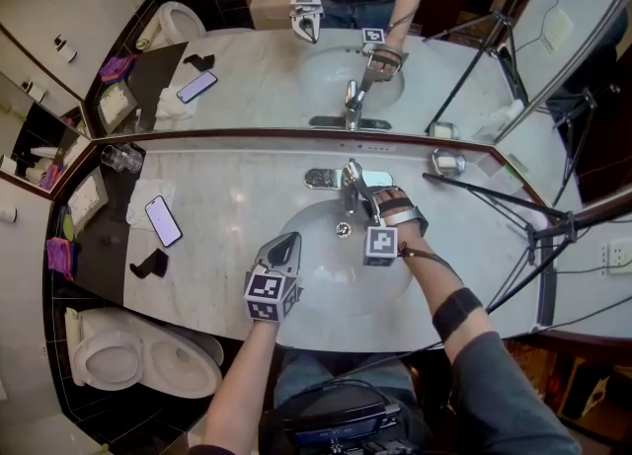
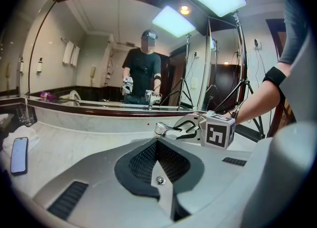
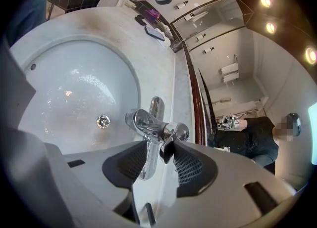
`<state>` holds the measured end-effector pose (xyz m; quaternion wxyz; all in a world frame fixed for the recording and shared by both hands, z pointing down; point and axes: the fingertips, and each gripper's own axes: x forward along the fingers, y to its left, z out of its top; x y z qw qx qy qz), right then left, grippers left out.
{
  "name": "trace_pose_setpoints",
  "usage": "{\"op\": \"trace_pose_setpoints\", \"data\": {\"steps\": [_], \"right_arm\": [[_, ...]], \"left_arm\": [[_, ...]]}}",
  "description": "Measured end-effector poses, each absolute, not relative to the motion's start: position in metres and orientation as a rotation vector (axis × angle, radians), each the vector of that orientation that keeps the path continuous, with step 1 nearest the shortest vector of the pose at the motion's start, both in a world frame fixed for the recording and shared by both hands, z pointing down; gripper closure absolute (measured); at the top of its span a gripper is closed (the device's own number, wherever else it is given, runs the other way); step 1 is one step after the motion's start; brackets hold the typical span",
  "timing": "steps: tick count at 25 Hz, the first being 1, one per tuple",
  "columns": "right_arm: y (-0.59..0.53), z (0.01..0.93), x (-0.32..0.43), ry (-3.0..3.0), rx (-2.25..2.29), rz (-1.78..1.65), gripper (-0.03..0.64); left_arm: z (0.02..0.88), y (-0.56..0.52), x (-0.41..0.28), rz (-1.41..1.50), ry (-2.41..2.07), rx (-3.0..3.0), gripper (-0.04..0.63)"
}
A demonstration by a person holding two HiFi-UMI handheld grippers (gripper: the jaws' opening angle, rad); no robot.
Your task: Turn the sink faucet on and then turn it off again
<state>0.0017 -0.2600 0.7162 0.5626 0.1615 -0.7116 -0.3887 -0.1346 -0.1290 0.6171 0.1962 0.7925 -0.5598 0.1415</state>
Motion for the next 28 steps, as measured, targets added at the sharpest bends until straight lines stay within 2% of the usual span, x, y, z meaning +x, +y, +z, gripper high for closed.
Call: {"op": "trace_pose_setpoints", "data": {"steps": [10, 17, 23, 28], "right_arm": [[-0.252, 0.714, 0.003, -1.662, 0.348, -0.851, 0.442], [-0.220, 0.676, 0.016, -1.753, 0.445, -0.763, 0.450], [-0.203, 0.620, 0.028, -1.865, 0.656, -0.698, 0.545], [-0.186, 0.593, 0.048, -1.935, 0.792, -0.582, 0.574]], "left_arm": [[0.607, -0.118, -0.143, 0.410, -1.589, 2.220, 0.607], [0.578, -0.116, -0.151, 0.397, -1.616, 2.259, 0.607], [0.564, -0.105, -0.145, 0.387, -1.614, 2.292, 0.607], [0.553, -0.096, -0.136, 0.386, -1.598, 2.325, 0.607]]}}
